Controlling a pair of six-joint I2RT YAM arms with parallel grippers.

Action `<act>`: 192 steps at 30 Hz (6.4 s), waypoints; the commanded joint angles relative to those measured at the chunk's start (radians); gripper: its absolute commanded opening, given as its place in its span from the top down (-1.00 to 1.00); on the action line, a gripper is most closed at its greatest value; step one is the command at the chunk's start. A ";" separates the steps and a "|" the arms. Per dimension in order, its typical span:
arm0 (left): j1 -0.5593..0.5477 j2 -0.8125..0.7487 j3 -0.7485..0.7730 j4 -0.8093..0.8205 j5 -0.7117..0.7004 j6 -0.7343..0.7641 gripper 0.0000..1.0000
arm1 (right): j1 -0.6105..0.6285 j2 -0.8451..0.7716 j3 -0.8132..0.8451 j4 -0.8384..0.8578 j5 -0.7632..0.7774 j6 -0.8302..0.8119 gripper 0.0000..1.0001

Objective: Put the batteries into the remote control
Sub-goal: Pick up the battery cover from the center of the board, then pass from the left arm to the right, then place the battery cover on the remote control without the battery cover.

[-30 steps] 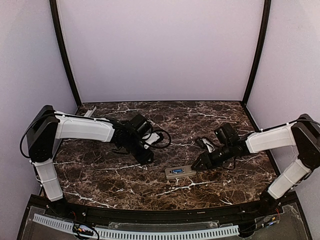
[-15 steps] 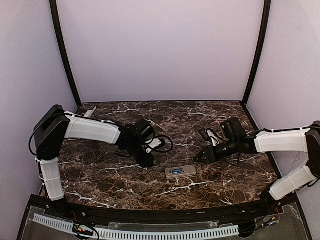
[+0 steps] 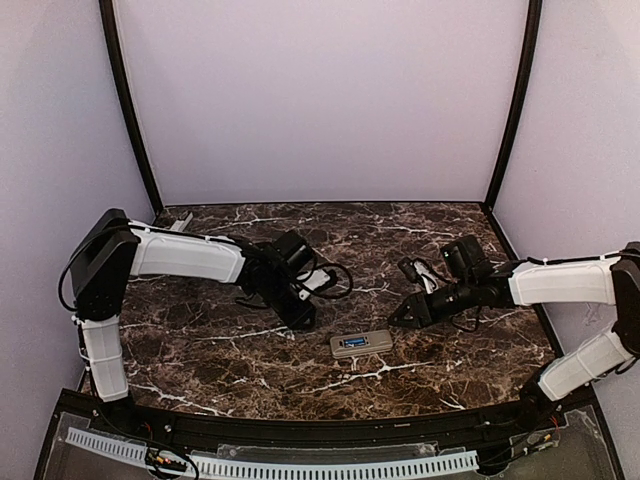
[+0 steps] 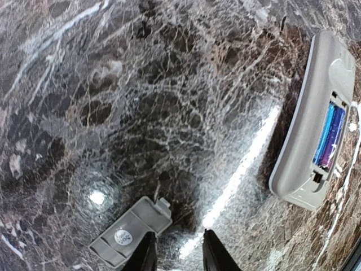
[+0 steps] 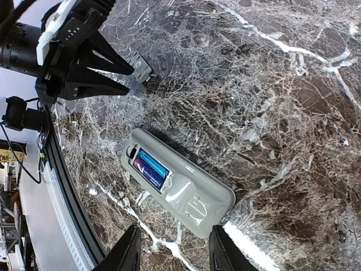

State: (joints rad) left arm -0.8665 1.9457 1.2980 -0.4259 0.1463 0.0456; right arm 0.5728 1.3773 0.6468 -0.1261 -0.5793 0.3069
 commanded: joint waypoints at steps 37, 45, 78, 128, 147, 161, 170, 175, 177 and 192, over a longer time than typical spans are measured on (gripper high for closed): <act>-0.027 0.031 0.092 -0.037 -0.038 -0.101 0.99 | -0.019 -0.022 0.026 0.003 0.027 -0.092 0.19; -0.024 -0.117 0.122 -0.011 0.083 -0.143 0.99 | -0.019 -0.149 0.063 0.065 0.094 -0.188 0.05; 0.020 -0.367 -0.143 1.193 0.821 -1.001 0.99 | 0.431 -0.356 0.210 0.248 0.478 -0.676 -0.28; 0.146 -0.467 -0.273 1.020 0.681 -0.877 -0.53 | 0.543 -0.263 0.285 0.077 0.584 -0.831 0.72; -0.122 -0.399 -0.575 0.578 0.015 -0.014 -0.97 | 0.173 -0.120 0.329 -0.144 0.233 -0.542 0.83; -0.251 -0.114 -0.416 0.633 -0.226 0.161 -0.97 | 0.057 -0.070 0.332 -0.163 0.114 -0.450 0.83; -0.228 -0.036 -0.359 0.642 -0.341 0.197 -0.95 | 0.050 -0.040 0.336 -0.162 0.102 -0.435 0.84; -0.190 -0.033 -0.347 0.640 -0.349 0.193 -0.92 | 0.049 -0.022 0.331 -0.162 0.098 -0.433 0.84; -0.172 -0.035 -0.347 0.649 -0.339 0.182 -0.92 | 0.049 -0.013 0.330 -0.165 0.087 -0.433 0.84; -0.121 -0.246 -0.516 0.665 -0.418 -0.054 -0.97 | 0.212 0.121 0.414 -0.248 0.279 -0.145 0.76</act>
State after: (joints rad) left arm -1.0103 1.7855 0.8345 0.2649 -0.2012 0.1146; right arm 0.7132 1.4532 1.0317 -0.3328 -0.3721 0.0349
